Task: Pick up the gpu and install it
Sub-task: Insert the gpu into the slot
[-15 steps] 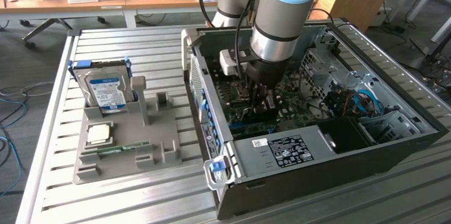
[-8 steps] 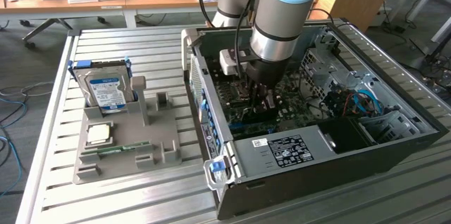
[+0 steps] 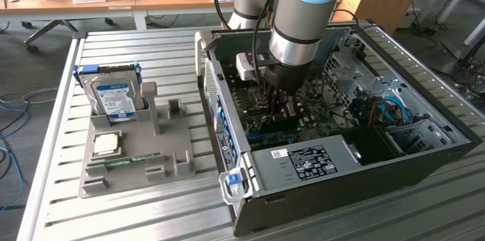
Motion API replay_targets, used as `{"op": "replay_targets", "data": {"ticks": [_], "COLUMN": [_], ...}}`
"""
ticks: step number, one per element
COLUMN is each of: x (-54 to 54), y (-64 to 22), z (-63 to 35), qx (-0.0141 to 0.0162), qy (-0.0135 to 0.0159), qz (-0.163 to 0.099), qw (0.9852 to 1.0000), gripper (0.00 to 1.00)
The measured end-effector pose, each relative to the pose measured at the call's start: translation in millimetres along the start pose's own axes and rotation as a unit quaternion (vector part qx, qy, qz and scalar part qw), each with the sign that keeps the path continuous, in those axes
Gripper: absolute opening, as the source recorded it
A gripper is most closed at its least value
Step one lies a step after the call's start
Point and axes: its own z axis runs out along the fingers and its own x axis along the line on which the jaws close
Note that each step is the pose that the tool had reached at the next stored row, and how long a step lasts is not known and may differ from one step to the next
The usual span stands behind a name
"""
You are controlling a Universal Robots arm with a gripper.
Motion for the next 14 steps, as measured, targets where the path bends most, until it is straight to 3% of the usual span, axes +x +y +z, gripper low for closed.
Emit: {"op": "replay_targets", "data": {"ticks": [12,14], "x": [-0.3,-0.3], "y": [0.1,0.1], "z": [-2.5,-2.3], "qx": [0.0,0.0014], "qy": [0.0,-0.0001], "qz": [0.0,0.0], "qw": [1.0,1.0], "gripper": [0.27,0.27]}}
